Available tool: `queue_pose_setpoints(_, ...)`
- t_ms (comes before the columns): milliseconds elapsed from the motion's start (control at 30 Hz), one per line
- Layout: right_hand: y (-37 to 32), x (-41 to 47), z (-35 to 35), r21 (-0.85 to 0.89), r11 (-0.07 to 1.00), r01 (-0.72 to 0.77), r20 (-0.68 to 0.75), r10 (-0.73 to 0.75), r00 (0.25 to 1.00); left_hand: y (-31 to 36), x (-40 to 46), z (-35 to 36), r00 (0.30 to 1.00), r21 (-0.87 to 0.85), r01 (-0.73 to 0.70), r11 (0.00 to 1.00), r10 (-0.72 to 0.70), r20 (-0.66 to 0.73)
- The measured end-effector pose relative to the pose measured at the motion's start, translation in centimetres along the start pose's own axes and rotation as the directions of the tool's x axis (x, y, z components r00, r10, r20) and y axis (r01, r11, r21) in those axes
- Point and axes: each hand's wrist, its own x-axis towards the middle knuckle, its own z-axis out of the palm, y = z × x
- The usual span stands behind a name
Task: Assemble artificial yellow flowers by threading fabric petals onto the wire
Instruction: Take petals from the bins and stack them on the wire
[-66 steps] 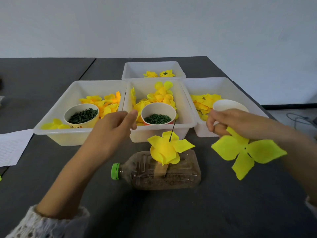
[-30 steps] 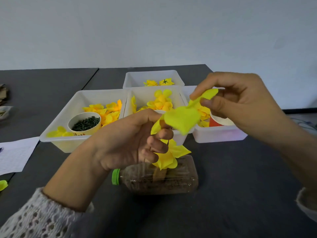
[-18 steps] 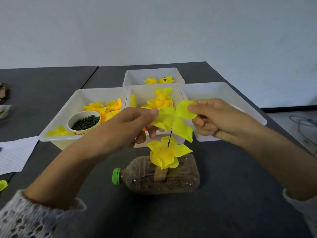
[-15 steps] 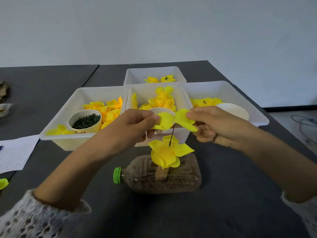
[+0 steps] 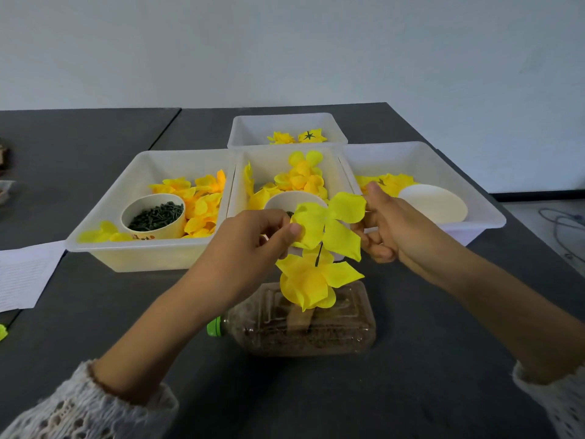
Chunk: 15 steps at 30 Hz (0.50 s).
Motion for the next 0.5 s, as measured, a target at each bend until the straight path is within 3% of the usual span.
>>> queue_pose_setpoints(100, 0.3, -0.1, 0.1, -0.052, 0.998, 0.026, -0.01, -0.026, 1.0, -0.5, 0.0, 0.1, 1.0, 0.005, 0.019, 1.0, -0.019, 0.018)
queue_pose_setpoints(500, 1.7, -0.7, 0.7, -0.105, 0.989, -0.099, -0.06, 0.094, 0.994, -1.2, -0.1, 0.8, 0.997, -0.05, 0.059, 0.997, -0.057, 0.043)
